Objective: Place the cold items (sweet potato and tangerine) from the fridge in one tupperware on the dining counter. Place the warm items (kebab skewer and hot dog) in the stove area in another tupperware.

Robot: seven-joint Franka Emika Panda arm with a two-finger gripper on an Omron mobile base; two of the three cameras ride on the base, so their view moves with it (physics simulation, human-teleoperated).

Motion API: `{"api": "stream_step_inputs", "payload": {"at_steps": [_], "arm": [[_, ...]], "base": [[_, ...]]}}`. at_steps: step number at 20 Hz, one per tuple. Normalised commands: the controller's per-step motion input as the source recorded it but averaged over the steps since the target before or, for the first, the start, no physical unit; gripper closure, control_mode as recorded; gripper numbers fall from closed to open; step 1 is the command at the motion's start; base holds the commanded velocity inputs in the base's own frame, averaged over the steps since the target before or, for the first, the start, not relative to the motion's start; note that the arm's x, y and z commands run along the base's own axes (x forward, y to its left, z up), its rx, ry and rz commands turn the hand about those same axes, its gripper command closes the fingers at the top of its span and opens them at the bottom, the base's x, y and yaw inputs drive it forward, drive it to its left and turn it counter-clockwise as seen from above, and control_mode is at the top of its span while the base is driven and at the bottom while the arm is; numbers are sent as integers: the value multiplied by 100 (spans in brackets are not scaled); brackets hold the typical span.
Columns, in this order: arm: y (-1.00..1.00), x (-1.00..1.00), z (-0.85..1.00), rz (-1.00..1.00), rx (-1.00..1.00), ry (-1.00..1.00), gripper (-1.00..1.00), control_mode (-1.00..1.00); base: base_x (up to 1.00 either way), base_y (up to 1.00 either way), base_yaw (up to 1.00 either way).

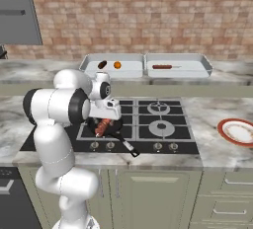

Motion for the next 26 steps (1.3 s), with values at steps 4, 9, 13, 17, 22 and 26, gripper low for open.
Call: {"api": "stream_step_inputs", "payload": {"at_steps": [4,9,13,17,22,26], "arm": [[0,-18,-33,0,0,6,-100,-100],[0,-3,-20,0,0,2,-100,-100],[0,0,-16,0,0,0,100,-100],[0,0,-17,0,0,2,100,-100],[0,0,-1,0,0,0,100,-100],[0,-31,31,0,0,-10,100,-100]], "base": [[0,0,0],[0,0,0],[0,0,0],[0,0,0],[0,0,0],[0,0,0]]}}
